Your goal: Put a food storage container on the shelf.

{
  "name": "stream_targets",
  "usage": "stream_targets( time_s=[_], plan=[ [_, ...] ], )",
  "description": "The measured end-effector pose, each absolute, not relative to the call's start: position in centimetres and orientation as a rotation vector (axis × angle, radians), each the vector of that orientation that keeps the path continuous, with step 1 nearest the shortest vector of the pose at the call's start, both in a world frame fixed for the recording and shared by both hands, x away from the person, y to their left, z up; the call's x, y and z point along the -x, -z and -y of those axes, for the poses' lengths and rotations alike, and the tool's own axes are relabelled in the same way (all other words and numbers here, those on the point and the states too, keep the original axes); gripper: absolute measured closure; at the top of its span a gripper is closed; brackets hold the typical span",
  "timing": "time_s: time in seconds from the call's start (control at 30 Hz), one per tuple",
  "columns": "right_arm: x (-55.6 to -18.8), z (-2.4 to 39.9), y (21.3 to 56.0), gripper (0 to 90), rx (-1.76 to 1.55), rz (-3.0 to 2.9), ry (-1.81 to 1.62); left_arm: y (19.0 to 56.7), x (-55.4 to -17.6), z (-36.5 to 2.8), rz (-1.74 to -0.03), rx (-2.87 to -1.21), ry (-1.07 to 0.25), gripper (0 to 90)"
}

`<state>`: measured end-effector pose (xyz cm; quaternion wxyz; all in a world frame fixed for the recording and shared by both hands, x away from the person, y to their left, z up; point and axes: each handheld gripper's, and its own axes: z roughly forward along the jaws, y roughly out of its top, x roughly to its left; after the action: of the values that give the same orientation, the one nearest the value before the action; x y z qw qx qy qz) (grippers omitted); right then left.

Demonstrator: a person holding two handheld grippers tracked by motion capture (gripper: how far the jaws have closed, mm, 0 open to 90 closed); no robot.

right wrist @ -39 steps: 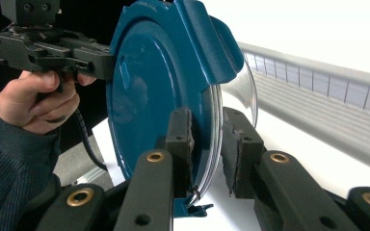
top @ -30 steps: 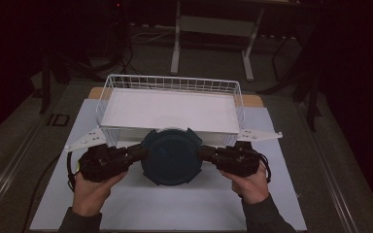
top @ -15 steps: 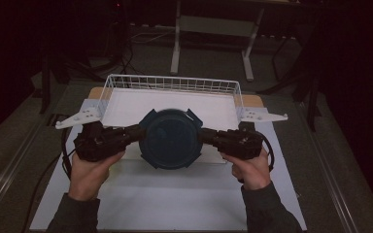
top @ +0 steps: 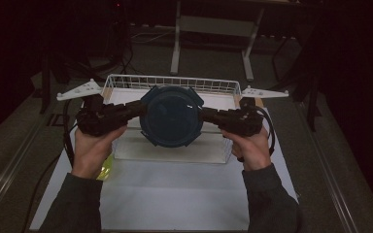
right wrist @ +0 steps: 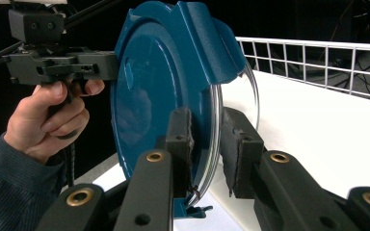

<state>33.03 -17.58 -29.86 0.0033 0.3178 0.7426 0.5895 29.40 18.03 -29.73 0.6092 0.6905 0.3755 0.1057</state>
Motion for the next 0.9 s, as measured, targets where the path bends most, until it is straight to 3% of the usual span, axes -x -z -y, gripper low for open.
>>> stream_targets(
  time_s=[0.9],
  plan=[
    [-37.3, 17.3, 30.9, 74.3, -1.188, -2.33, -1.834, 30.6, -34.0, -17.8, -0.985, -1.559, -0.171, 74.5]
  ],
)
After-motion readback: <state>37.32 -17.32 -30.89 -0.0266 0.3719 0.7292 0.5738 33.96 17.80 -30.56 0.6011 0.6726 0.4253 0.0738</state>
